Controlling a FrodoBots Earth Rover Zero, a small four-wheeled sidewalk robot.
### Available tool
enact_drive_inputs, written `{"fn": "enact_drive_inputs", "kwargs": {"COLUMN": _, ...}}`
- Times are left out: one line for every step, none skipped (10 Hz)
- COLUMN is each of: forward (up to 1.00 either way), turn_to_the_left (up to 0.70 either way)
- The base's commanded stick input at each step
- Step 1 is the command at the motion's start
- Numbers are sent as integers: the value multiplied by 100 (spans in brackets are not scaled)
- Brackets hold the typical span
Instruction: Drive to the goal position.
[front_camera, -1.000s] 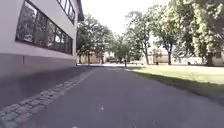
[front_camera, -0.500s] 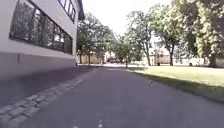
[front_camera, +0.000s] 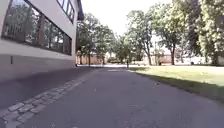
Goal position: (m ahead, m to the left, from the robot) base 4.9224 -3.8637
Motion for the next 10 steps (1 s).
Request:
{"fn": "enact_drive_inputs", "kwargs": {"forward": 85, "turn_to_the_left": 0}}
{"fn": "enact_drive_inputs", "kwargs": {"forward": 85, "turn_to_the_left": 0}}
{"fn": "enact_drive_inputs", "kwargs": {"forward": 85, "turn_to_the_left": 0}}
{"fn": "enact_drive_inputs", "kwargs": {"forward": 85, "turn_to_the_left": 0}}
{"fn": "enact_drive_inputs", "kwargs": {"forward": 85, "turn_to_the_left": 0}}
{"fn": "enact_drive_inputs", "kwargs": {"forward": 85, "turn_to_the_left": 0}}
{"fn": "enact_drive_inputs", "kwargs": {"forward": 85, "turn_to_the_left": 0}}
{"fn": "enact_drive_inputs", "kwargs": {"forward": 85, "turn_to_the_left": 0}}
{"fn": "enact_drive_inputs", "kwargs": {"forward": 85, "turn_to_the_left": 0}}
{"fn": "enact_drive_inputs", "kwargs": {"forward": 85, "turn_to_the_left": 0}}
